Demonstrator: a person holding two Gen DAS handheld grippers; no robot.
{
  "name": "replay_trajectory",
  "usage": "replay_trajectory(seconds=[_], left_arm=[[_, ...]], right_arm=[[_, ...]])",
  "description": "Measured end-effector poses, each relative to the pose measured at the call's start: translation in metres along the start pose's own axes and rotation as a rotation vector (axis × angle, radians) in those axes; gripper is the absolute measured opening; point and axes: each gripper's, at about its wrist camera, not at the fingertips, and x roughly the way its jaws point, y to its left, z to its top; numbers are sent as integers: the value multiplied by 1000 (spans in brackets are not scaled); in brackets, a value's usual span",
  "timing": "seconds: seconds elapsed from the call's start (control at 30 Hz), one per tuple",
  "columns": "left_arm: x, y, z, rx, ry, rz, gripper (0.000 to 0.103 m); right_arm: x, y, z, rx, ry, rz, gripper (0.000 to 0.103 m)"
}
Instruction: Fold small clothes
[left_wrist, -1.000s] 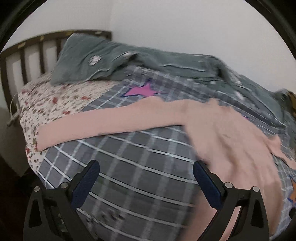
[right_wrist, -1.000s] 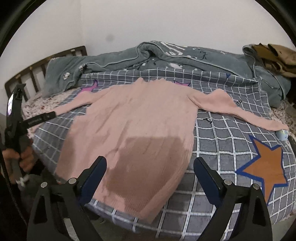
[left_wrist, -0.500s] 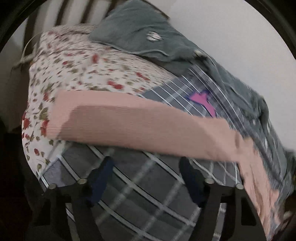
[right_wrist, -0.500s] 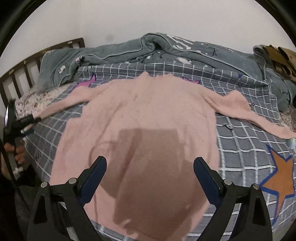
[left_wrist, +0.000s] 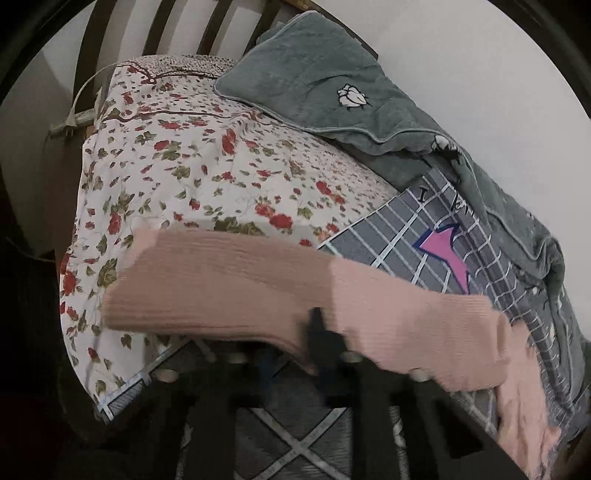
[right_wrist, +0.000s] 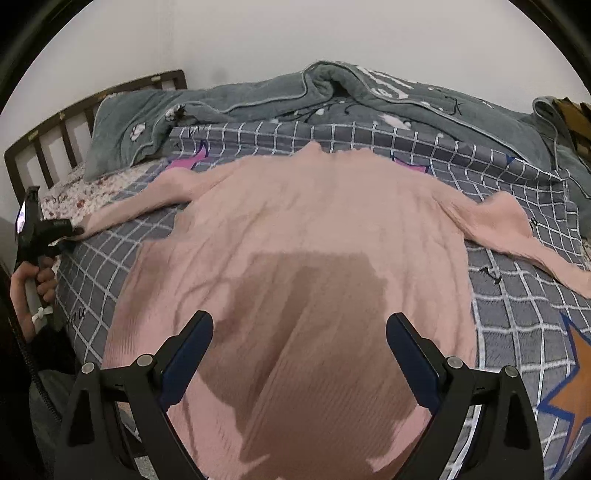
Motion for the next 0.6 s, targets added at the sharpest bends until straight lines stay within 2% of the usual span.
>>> replay_trajectory(seconds=[0.13,0.3,0.43,0.53,0.6], left_arm=[[-11,-23,5,57,-26,32,7],[-37,-82,11,152,-77,-7,7],[-60,-156,6,261,-111,-67,7],[-73,-222,-7,363,-123,-117,7],[-79,-267,-22,418,-101,-180,7]], right_arm=[[-2,-18,19,0,-54,-4,94],[-4,-48,51,-6,-133,-25,94],[-2,-84,67,38,-174,-4,94],[-2,-107,63,51,-215,-81,94],[-4,-127,53,85,-246,-135,94]])
